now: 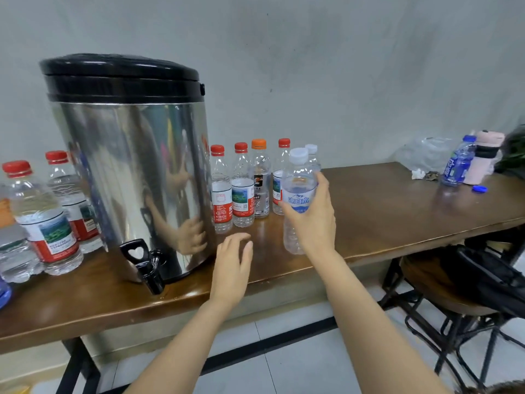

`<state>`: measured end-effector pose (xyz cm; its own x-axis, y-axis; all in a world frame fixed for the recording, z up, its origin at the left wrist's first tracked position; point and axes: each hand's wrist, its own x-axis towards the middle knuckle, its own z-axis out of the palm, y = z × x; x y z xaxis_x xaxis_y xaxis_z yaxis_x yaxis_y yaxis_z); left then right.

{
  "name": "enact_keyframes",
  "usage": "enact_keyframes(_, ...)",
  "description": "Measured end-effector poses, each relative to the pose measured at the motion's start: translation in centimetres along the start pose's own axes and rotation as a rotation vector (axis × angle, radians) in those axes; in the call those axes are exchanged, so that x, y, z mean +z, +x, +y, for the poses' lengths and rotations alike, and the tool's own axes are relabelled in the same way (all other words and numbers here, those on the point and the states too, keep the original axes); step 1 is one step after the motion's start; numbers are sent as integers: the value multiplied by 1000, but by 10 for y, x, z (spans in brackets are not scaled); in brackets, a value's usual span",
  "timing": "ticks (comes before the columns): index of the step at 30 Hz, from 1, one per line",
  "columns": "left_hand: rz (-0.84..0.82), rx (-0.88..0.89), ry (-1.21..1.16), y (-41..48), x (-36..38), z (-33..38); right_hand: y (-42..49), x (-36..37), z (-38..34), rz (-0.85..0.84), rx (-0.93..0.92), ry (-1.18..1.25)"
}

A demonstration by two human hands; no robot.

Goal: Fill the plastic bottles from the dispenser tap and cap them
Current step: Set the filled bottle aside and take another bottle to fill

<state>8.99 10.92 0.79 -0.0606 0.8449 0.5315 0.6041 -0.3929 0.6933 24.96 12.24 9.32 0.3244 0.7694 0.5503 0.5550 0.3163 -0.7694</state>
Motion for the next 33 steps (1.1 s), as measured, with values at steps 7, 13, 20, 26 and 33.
enact_keyframes(7,149,76,-402,-27,-110,66,-94,20,-45,-300,-38,258)
enact_keyframes(13,-90,-18,-481,-55,-177,60,-171,35,-75,-504,-40,387)
enact_keyframes(20,-189,-104,-646,-86,-213,32,-213,52,-85,-613,-15,411)
enact_keyframes(26,41,-220,-715,-98,-210,13,-227,70,-84,-640,-26,345)
enact_keyframes(33,373,-346,-593,-100,-193,5,-246,96,-80,-556,-19,139)
